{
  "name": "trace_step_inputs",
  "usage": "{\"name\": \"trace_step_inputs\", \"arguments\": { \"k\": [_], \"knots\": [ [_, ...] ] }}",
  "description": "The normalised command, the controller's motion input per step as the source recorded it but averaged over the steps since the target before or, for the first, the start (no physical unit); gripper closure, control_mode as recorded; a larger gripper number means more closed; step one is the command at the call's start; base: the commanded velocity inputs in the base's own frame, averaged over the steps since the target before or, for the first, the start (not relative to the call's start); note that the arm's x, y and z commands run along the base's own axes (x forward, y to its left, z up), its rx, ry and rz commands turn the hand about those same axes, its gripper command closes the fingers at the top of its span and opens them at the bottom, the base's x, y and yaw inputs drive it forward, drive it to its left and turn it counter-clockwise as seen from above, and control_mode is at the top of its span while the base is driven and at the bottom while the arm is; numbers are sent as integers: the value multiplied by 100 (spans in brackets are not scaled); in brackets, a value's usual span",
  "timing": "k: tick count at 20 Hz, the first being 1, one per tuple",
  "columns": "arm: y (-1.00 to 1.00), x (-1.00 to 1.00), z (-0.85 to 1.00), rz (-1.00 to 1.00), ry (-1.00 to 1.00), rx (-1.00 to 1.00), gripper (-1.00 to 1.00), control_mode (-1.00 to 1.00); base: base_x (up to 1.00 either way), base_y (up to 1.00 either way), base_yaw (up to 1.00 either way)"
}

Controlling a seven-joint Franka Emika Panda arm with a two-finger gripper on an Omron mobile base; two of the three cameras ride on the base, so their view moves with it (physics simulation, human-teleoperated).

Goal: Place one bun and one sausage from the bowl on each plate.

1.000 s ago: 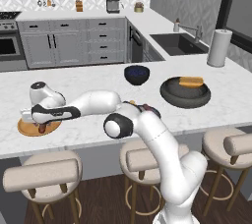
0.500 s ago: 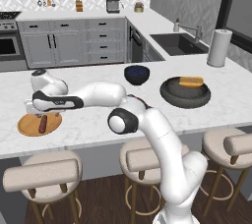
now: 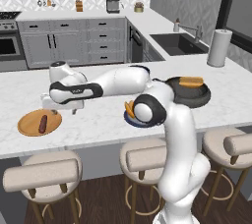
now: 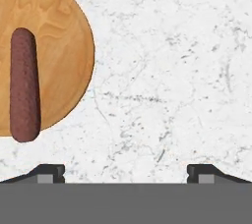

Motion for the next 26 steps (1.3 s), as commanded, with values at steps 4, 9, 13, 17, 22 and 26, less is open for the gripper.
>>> {"name": "trace_step_inputs", "arguments": {
  "k": [4, 9, 13, 17, 22, 26],
  "knots": [
    [-100, -13, 61, 0, -3, 9, -100, -100, 0, 0, 0],
    [-100, -10, 38, 1, -10, -2, -100, -100, 0, 0, 0],
    [-100, -1, 37, 7, -1, -12, -100, -100, 0, 0, 0],
    [-99, 0, 35, 10, -2, -15, -100, -100, 0, 0, 0],
    [-100, 0, 1, 6, -4, -18, -100, -100, 0, 0, 0],
    [-100, 2, 0, 2, -5, -6, -100, -100, 0, 0, 0]
  ]
}}
